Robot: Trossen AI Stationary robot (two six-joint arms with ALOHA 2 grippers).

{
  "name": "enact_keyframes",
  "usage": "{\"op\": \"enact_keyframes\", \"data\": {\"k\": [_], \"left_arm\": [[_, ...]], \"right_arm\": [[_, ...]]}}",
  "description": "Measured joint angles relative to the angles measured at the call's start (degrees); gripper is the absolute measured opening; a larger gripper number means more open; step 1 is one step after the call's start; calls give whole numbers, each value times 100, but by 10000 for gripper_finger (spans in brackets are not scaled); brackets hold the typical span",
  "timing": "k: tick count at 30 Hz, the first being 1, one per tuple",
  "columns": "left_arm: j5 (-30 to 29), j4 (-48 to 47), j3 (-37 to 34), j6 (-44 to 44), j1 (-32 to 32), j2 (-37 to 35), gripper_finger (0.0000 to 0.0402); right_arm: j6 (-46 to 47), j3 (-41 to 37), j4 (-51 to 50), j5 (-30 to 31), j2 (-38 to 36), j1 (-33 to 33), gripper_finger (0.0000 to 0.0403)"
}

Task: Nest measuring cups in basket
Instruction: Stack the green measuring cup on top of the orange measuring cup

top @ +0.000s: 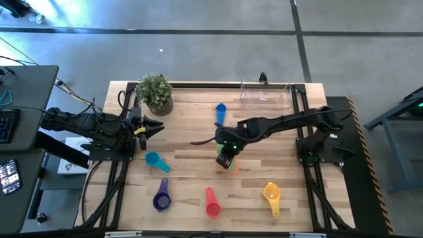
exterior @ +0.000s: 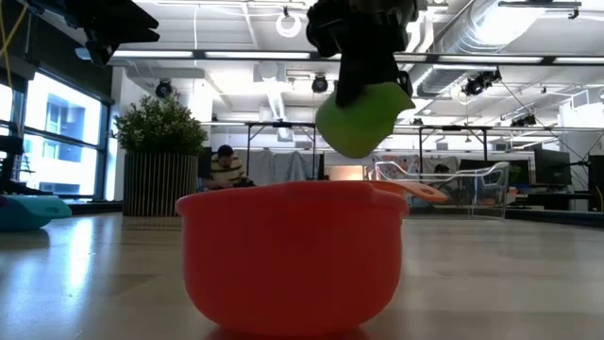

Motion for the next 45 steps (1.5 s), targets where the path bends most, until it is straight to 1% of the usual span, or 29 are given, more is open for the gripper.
{"op": "enact_keyframes", "data": {"k": [6, 12, 15, 21, 37, 40, 45], "left_arm": [[0, 2, 0, -105, 0, 0, 90], [-1, 4, 0, -199, 0, 0, 90], [0, 4, 0, -201, 0, 0, 90], [-2, 4, 0, -201, 0, 0, 90], [-2, -24, 0, -152, 0, 2, 90], [-4, -54, 0, -144, 0, 0, 90], [-4, -111, -2, -143, -2, 0, 90]], "right_arm": [[-342, 418, -629, 39, 498, 0, 3], [-395, 540, -852, 68, 756, -2, 3], [-395, 532, -876, 82, 787, -2, 3], [-401, 532, -885, 293, 787, -10, 3], [-484, 521, -985, 190, 971, -13, 3], [-462, 521, -992, 208, 969, -13, 11], [-392, 521, -1049, 259, 969, -13, 38]]}}
